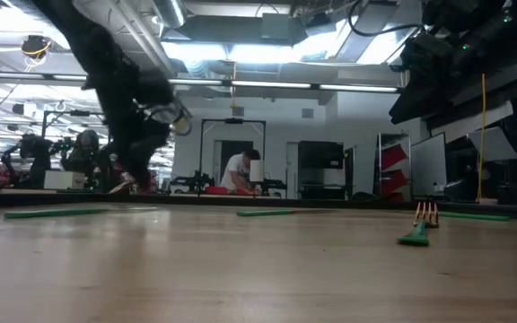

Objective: Sort silverware
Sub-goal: Put the top spoon into the utensil organizer

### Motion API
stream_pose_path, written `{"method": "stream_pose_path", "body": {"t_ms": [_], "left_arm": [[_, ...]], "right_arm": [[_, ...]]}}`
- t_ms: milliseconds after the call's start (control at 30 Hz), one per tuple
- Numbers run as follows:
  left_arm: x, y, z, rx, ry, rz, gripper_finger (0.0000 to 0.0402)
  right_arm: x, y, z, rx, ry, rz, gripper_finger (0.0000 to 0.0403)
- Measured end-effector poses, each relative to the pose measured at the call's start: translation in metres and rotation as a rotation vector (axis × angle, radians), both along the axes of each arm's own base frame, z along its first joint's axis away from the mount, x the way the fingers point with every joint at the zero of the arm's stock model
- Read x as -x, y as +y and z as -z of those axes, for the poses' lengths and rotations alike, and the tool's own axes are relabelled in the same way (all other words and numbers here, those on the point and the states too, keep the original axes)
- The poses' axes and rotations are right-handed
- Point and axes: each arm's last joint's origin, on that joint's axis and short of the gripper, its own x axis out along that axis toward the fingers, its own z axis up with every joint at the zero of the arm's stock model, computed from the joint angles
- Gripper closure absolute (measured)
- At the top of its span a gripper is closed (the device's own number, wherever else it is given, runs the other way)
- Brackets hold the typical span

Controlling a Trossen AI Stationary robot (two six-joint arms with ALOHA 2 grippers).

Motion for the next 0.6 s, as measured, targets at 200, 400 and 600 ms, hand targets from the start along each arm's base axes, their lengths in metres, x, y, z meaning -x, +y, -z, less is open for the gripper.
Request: {"method": "stream_pose_path", "body": {"t_ms": [200,400,600], "left_arm": [[-0.037,-0.022,-0.037,-0.150,-0.158,0.211,0.0398],[-0.079,-0.067,-0.072,-0.461,-0.357,0.593,0.0399],[-0.105,-0.130,-0.104,-0.917,-0.493,0.980,0.0399]], "right_arm": [[0.000,0.000,0.000,0.000,0.000,0.000,0.0295],[0.000,0.000,0.000,0.007,0.002,-0.006,0.0295],[0.000,0.000,0.000,0.016,0.004,-0.017,0.0295]]}}
